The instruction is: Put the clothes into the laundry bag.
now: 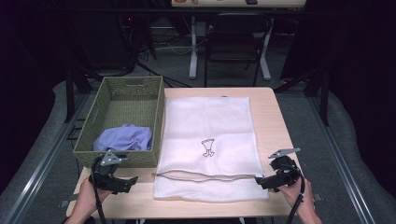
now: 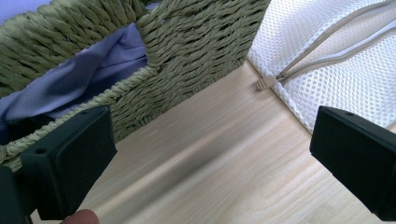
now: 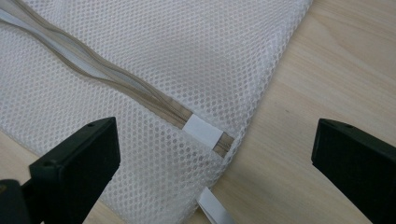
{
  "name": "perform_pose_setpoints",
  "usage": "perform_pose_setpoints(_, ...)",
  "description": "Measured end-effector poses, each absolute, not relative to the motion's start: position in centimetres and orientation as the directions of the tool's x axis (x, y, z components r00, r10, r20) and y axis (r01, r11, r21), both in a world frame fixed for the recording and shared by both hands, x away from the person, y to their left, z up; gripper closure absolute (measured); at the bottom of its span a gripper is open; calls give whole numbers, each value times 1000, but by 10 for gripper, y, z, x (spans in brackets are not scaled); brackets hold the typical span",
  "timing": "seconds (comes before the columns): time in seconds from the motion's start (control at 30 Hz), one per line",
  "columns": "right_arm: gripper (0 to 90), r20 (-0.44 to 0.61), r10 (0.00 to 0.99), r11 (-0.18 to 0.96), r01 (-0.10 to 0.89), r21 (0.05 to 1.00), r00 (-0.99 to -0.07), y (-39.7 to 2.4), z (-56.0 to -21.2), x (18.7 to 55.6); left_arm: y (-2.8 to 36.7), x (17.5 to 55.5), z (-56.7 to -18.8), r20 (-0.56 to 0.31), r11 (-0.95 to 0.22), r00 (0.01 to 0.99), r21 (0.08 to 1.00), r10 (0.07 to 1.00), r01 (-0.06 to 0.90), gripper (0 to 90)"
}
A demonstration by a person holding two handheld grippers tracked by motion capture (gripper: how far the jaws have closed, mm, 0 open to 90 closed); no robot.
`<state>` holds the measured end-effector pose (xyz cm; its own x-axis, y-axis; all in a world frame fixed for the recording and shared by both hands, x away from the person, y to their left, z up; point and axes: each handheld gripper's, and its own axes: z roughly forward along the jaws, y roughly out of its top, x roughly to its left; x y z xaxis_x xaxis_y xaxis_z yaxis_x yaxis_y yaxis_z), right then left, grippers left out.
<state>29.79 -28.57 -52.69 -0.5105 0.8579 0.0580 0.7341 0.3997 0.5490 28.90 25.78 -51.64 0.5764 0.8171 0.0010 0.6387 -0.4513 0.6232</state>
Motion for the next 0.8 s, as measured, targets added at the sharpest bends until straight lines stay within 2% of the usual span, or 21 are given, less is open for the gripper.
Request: perform_pose_setpoints(0.8,13,41,811,458,676,577,-584,-263,-516,306,257,289,-517,-4,-454,582,621,813,639,2)
